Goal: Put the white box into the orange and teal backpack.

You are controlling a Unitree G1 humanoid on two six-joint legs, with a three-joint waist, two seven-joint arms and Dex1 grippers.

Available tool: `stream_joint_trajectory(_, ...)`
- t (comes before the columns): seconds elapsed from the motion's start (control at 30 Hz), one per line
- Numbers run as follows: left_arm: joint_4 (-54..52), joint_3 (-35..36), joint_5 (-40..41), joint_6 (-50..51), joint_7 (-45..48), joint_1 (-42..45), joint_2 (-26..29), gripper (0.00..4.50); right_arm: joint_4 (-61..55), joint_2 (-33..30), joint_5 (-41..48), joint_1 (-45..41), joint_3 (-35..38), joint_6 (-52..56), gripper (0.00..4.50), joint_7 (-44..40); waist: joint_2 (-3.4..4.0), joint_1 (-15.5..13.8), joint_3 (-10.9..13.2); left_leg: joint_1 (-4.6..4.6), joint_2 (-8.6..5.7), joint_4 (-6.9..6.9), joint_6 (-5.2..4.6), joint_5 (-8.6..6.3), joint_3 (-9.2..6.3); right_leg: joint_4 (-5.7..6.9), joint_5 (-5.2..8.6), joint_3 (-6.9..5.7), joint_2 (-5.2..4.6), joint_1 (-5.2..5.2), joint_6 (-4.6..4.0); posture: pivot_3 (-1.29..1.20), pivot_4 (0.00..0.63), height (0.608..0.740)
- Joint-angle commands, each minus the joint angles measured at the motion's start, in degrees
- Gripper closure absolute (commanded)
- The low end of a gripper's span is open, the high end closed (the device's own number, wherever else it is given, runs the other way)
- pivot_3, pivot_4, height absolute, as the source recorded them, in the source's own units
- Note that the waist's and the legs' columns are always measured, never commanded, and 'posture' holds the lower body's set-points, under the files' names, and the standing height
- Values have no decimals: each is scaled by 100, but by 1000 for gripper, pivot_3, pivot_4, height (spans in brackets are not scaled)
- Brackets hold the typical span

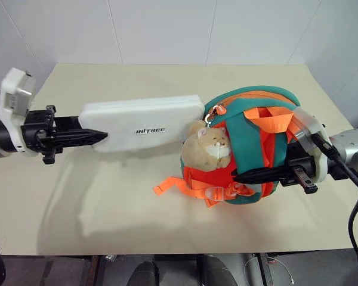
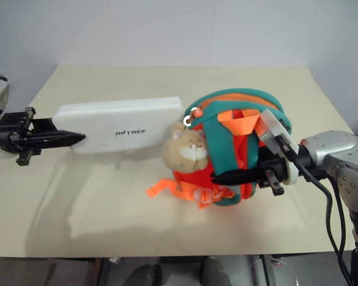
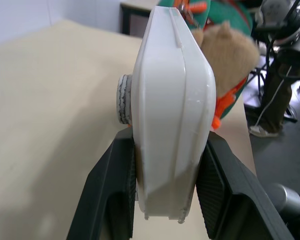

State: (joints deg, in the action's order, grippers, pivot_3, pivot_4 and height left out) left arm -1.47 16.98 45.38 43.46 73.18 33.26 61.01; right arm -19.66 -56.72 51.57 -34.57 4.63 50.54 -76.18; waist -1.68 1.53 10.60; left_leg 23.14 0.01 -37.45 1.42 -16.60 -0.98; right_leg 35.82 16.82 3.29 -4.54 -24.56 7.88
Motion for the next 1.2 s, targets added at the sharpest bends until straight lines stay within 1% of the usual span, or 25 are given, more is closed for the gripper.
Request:
stream_joint_trajectory(0.03, -52, -80, -68, -113, 69, 216, 50, 3162, -113, 0, 35, -16, 116, -95, 3977, 51, 0, 1, 0, 0, 0, -1, 0, 0, 0, 1, 0, 0, 0, 0, 0, 0, 150, 740)
stream_joint_trajectory(0.2, 47, -442, -208, -228, 235, 486, -41, 3162, -158, -9, 55, 85, 166, -120, 3977, 101, 0, -2, 0, 0, -1, -4, -1, 0, 2, 4, 0, -2, 1, 1, 0, 0, 150, 740)
stream_joint_trajectory(0.3, 158, -849, -384, -318, 337, 845, -239, 3162, -182, 12, 28, 131, 148, -172, 3977, 129, 0, -6, 0, 0, -3, -10, -2, 0, 6, 6, 0, -4, 2, 5, 0, 0, 150, 740)
stream_joint_trajectory(0.43, 340, -1185, -523, -332, 519, 1297, -432, 3162, -220, 38, 30, 164, 141, -183, 3977, 175, 0, -9, 0, 3, -4, -28, -5, 0, 6, 14, -1, -6, 3, 9, 1, 0, 150, 740)
stream_joint_trajectory(0.57, 528, -1663, -943, -420, 625, 1753, -538, 3162, -244, 49, 22, 193, 140, -195, 3977, 206, 0, -1, 0, 3, -6, -33, -9, -2, 7, 14, -2, -4, 3, 11, 3, 0, 150, 740)
stream_joint_trajectory(0.67, 749, -2112, -1473, -551, 517, 2156, -691, 3162, -242, 65, 9, 202, 126, -221, 3977, 227, 0, -8, 0, 2, -6, -35, -11, -2, 6, 17, -2, -4, 5, 12, 3, 0, 150, 740)
stream_joint_trajectory(0.73, 748, -2243, -1625, -629, 578, 2278, -763, 3162, -247, 74, 5, 209, 121, -237, 3977, 244, 0, 1, 0, 3, -6, -38, -12, -2, 6, 16, -2, -4, 8, 13, 4, 0, 150, 740)
stream_joint_trajectory(0.87, 683, -2436, -1736, -554, 499, 2679, -1142, 3162, -264, 113, -34, 275, 108, -298, 3977, 280, 0, -8, 0, 4, -5, -41, -14, -3, 5, 16, -2, -3, 7, 13, 4, 0, 150, 740)
stream_joint_trajectory(1.03, 970, -2807, -2188, -598, 270, 3052, -1684, 3162, -239, 180, -79, 267, 79, -336, 3977, 315, 0, -22, 0, 4, -7, -50, -16, -4, 5, 17, -5, -3, 7, 18, 9, 0, 150, 740)
stream_joint_trajectory(1.13, 1250, -2942, -2374, -451, -112, 3373, -2263, 3162, -209, 226, -127, 249, 35, -389, 3977, 323, 0, -26, 0, 4, -9, -57, -18, -3, 3, 17, -8, -1, 7, 22, 15, 0, 150, 740)
stream_joint_trajectory(1.2, 1350, -2941, -2441, -341, -306, 3469, -2530, 3162, -215, 254, -135, 242, 26, -401, 3977, 342, -1, -45, 0, 5, -11, -62, -21, -2, 1, 16, -12, -1, 6, 25, 21, 0, 150, 740)
